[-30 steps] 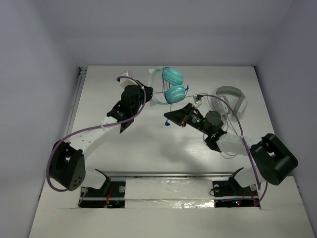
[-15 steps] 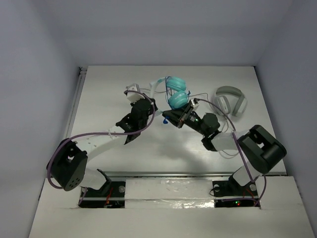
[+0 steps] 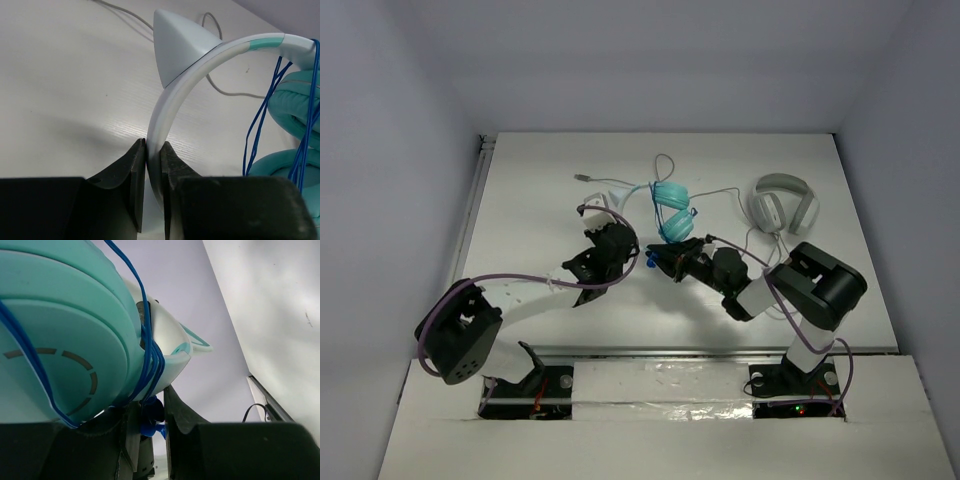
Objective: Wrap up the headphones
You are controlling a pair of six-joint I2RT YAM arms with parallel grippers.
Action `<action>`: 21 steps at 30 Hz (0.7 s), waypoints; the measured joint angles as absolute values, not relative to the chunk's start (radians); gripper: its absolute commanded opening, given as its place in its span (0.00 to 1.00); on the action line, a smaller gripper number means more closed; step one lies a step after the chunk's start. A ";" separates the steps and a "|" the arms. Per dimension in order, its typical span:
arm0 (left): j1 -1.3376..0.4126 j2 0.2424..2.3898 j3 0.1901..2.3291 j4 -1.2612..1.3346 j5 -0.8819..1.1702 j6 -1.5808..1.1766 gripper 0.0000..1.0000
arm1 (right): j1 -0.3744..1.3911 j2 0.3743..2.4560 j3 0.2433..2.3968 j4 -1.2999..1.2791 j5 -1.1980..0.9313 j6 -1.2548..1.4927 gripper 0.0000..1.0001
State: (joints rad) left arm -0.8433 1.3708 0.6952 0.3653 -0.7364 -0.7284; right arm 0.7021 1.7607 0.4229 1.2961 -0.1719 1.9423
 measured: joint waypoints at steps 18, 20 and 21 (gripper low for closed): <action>-0.864 1.447 0.647 0.352 -0.693 -0.806 0.00 | 0.749 1.790 0.377 1.286 -0.079 1.968 0.56; -0.864 1.458 0.647 0.354 -0.691 -0.812 0.00 | 0.749 1.794 0.377 1.286 -0.078 1.968 0.54; -0.864 1.464 0.647 0.354 -0.688 -0.814 0.00 | 0.749 1.798 0.377 1.286 -0.078 1.968 0.51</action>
State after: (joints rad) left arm -0.8639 1.4639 0.6472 0.3538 -0.6880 -0.8143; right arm 0.7486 1.7985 0.3767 1.2858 -0.0780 1.9682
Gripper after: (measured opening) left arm 0.102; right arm 0.551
